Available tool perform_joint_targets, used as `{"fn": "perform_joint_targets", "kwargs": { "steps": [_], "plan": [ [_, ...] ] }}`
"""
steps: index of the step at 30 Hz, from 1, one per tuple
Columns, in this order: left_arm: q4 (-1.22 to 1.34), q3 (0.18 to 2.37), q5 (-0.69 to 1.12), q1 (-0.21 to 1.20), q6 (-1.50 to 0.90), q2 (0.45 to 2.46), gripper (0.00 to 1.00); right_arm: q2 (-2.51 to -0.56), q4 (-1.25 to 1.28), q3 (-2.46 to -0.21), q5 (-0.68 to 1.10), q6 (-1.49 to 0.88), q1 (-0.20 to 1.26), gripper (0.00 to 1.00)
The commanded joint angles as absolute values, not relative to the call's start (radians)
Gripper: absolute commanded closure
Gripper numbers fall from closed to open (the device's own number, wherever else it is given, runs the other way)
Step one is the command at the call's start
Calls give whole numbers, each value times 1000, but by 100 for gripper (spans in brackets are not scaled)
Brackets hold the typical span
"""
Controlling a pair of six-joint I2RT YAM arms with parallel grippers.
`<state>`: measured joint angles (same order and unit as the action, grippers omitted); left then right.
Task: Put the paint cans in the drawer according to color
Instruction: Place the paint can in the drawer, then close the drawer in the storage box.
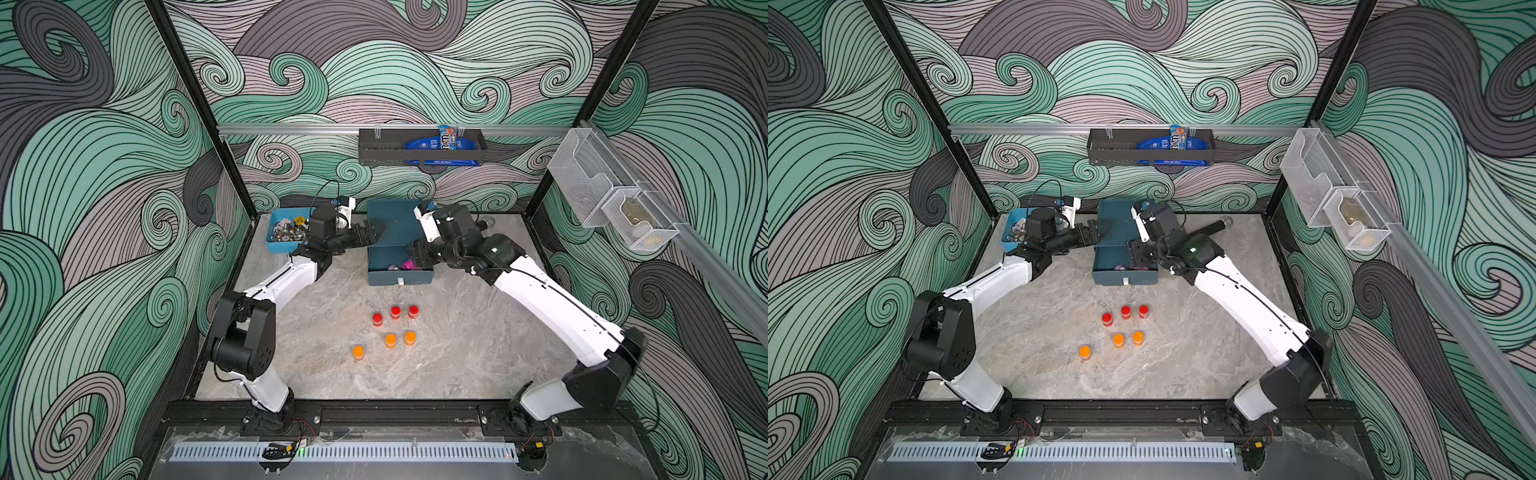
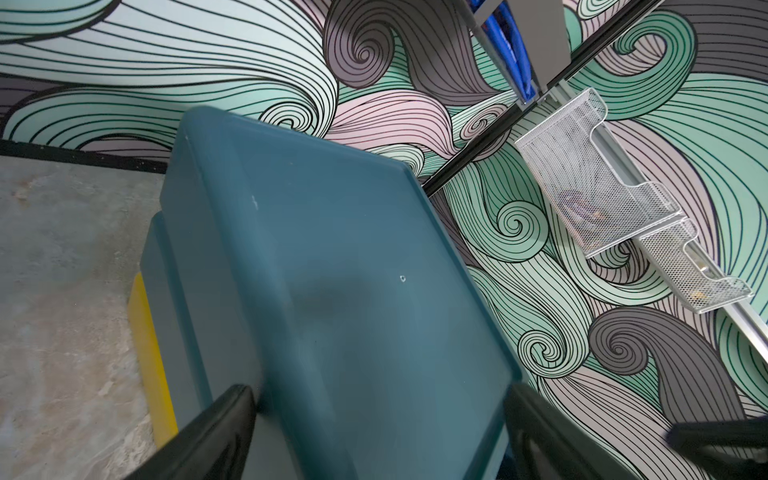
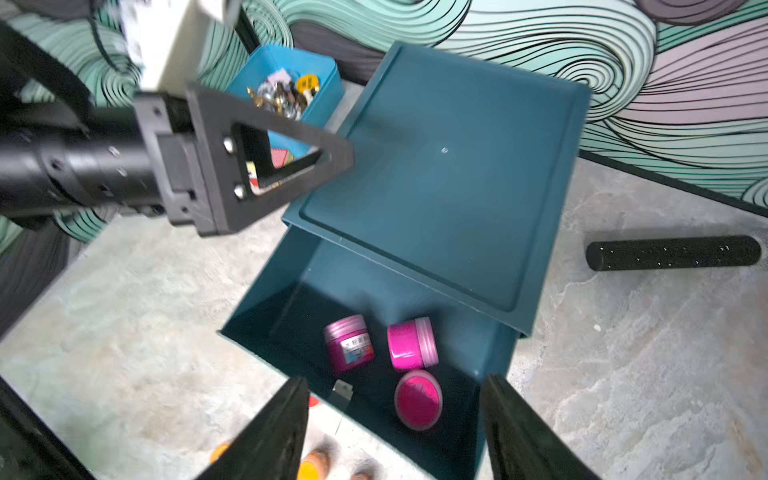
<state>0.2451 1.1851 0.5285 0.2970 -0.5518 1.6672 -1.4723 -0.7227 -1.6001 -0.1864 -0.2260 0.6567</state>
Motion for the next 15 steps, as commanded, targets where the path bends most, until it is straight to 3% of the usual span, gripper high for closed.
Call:
{"fn": "perform_joint_targets", "kwargs": {
  "steps": [1,2,3,4,5,6,10,15],
  "plan": [
    [263,1182,547,305,-545,1639,4,-1422,-726,-1540,-234,-306,624,65],
    [262,1181,546,305,-544,1639,4,-1398,-724,-1510,-238,-324,617,67],
    [261,1179,545,305,-541,1637,4,-1373,-719,-1477,-244,-337,612,61],
    [260,1177,542,307,-540,1634,4,-1350,-710,-1446,-248,-344,609,44],
    [259,1175,541,308,-539,1632,4,-1317,-693,-1406,-260,-355,608,18],
    [259,1174,540,309,-539,1631,4,-1283,-672,-1362,-270,-369,606,3],
    [259,1173,541,311,-539,1631,4,-1144,-558,-1190,-178,-401,568,0],
    [260,1172,541,311,-539,1628,4,-1010,-358,-974,112,-462,457,0]
  ]
}}
